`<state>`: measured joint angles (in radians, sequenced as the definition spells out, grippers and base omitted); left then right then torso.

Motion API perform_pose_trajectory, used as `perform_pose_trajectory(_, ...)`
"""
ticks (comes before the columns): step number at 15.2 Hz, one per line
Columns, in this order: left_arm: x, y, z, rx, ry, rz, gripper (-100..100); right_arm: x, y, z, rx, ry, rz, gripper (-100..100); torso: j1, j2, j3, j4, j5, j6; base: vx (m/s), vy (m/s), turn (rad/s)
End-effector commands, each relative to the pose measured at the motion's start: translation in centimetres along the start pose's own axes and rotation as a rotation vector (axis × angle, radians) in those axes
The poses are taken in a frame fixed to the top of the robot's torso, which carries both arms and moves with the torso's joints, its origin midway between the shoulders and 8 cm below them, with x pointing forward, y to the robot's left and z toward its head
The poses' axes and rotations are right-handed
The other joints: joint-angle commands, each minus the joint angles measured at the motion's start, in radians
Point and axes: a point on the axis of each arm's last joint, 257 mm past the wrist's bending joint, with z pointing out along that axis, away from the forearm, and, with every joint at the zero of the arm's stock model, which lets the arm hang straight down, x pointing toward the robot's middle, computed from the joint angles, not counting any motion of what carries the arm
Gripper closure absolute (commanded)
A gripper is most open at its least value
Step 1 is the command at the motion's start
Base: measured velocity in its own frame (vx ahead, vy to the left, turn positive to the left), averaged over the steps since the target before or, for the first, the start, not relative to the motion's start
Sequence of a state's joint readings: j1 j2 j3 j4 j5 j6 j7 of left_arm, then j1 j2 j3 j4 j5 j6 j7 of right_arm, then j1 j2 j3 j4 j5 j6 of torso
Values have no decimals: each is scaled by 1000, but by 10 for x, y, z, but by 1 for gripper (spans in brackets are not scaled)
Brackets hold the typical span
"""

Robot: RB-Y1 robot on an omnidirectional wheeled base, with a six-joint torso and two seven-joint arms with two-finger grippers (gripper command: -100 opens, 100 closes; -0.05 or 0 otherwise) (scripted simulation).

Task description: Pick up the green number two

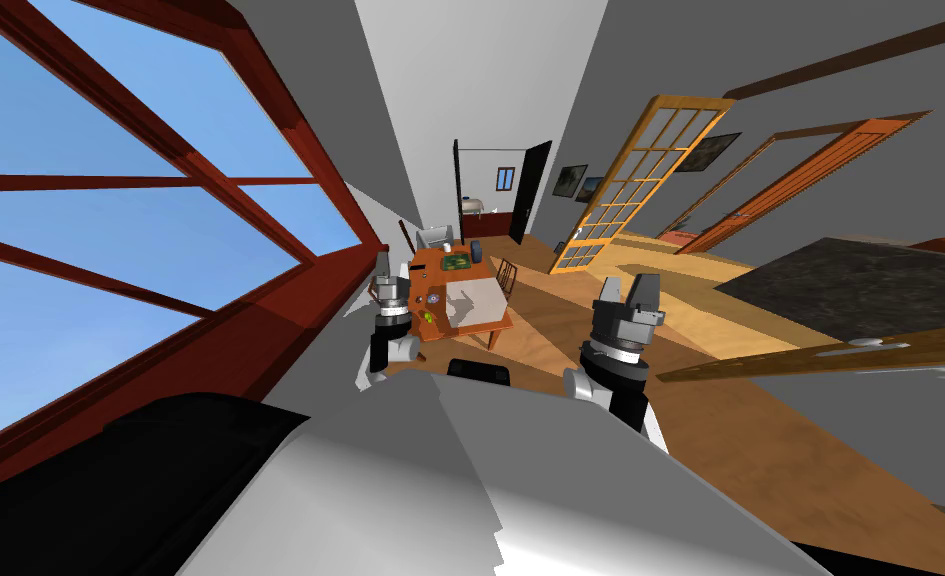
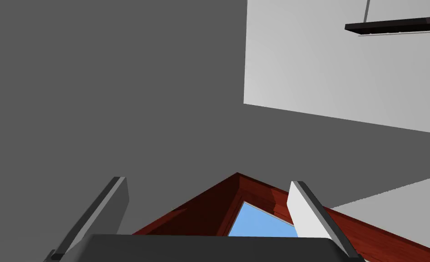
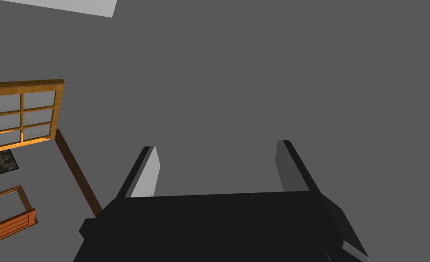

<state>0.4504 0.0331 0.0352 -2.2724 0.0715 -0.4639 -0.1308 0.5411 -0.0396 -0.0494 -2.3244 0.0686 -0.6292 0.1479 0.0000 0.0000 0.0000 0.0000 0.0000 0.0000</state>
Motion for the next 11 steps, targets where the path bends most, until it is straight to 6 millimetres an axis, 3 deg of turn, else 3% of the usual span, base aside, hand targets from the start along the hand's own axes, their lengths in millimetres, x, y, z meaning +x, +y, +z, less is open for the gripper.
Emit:
perform_pose_trajectory(1,4,10,-1,-16,37,22,-100,0,0,0,0,0,0,0,0,0,0,0,0,0,0,0,0)
perform_pose_trajectory(5,7,34,-5,-59,73,55,-100,0,0,0,0,0,0,0,0,0,0,0,0,0,0,0,0)
perform_pose_trajectory(11,6,89,-15,-165,105,113,-100,0,0,0,0,0,0,0,0,-1,0,0,0,0,0,0,0)
